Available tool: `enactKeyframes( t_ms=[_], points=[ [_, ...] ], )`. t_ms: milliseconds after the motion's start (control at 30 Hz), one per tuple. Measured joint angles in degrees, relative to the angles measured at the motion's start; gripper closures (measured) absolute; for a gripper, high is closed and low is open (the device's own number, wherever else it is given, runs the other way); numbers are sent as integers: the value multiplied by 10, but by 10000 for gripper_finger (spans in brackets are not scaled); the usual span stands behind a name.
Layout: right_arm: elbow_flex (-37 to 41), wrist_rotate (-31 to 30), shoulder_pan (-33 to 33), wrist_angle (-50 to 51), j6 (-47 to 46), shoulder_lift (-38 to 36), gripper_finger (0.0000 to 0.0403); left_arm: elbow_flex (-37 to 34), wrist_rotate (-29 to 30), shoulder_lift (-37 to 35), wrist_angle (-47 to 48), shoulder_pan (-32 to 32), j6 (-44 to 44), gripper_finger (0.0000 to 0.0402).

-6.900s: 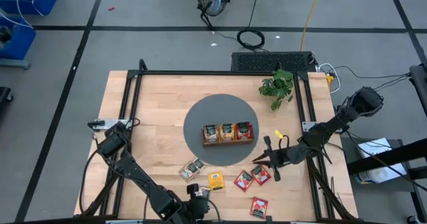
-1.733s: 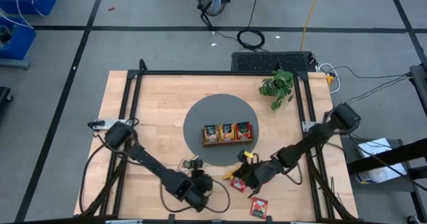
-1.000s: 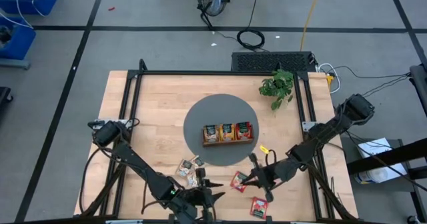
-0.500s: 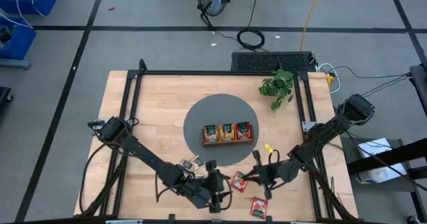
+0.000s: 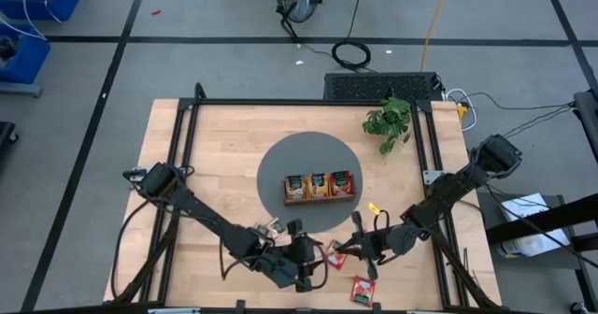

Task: Pick & Place Tea
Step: Put the orange tea bag into the middle slot of the wooden organizer

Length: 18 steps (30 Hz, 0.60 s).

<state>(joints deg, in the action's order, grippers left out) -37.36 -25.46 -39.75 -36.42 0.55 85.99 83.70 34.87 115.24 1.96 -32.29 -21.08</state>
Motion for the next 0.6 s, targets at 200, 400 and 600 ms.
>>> enactKeyframes(
  t_ms=[200,400,600],
  points=[
    [0,0,4,-31,23,16,403,0,-20,0,0,2,5,341],
    [0,0,4,-32,23,18,403,0,-19,0,13,-1,5,392],
    [0,0,4,-24,33,18,401,0,-19,0,22,-1,4,397]
  ],
)
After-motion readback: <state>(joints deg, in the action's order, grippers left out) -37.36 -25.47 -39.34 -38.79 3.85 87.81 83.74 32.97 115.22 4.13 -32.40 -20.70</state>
